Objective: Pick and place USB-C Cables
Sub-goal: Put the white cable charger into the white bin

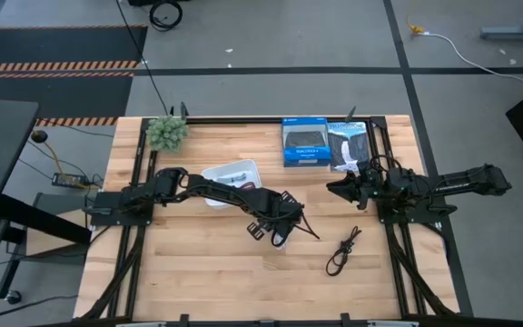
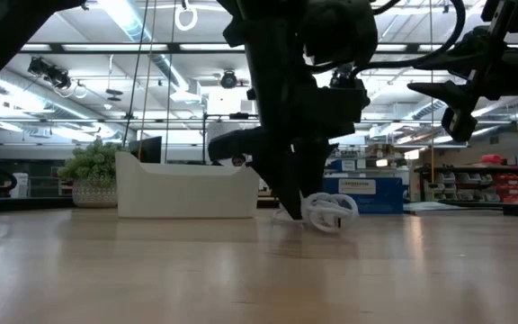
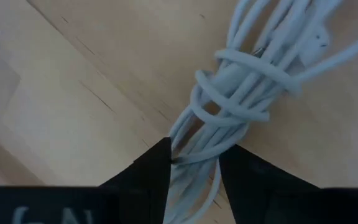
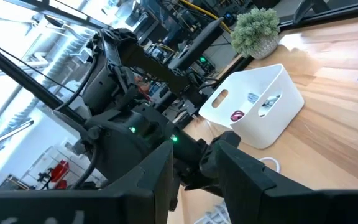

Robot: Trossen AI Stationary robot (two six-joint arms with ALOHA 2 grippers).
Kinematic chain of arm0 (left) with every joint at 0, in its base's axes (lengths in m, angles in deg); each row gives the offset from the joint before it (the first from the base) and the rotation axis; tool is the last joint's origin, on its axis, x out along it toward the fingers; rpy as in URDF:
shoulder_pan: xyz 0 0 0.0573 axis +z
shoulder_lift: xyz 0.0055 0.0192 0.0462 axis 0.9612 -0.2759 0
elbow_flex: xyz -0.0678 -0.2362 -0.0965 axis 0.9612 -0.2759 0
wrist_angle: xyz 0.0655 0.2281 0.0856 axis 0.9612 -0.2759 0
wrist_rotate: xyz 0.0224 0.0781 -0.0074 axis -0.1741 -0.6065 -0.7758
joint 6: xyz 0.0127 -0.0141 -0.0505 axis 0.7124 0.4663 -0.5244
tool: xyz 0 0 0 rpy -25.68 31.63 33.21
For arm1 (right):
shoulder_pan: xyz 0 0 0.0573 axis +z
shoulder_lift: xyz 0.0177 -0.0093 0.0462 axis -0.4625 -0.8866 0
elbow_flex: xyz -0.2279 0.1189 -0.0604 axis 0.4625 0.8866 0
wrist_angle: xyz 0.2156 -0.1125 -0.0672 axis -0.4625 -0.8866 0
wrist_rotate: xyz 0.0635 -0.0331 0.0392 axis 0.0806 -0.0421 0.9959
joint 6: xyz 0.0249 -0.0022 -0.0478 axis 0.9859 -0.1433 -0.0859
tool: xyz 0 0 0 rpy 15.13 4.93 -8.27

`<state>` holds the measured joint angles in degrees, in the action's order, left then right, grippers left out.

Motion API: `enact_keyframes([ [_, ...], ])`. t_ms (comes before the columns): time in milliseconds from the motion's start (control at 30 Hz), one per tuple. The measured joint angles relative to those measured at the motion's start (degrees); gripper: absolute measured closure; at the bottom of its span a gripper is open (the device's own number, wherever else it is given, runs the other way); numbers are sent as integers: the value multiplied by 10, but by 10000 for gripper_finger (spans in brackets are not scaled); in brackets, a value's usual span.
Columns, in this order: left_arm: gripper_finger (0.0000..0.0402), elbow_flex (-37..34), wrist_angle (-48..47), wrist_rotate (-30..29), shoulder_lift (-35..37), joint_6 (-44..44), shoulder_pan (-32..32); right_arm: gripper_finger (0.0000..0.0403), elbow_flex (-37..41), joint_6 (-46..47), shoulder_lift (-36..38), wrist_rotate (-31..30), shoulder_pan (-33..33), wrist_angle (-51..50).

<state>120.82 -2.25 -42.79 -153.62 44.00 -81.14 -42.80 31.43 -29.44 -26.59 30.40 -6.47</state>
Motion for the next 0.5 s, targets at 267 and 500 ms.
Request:
enact_keyframes([
  [267, 350, 0, -2, 1, -2, -2, 0, 275, 0, 0, 0, 0, 0, 5],
  [500, 375, -1, -12, 6, 6, -101, 0, 275, 0, 0, 0, 0, 0, 4],
])
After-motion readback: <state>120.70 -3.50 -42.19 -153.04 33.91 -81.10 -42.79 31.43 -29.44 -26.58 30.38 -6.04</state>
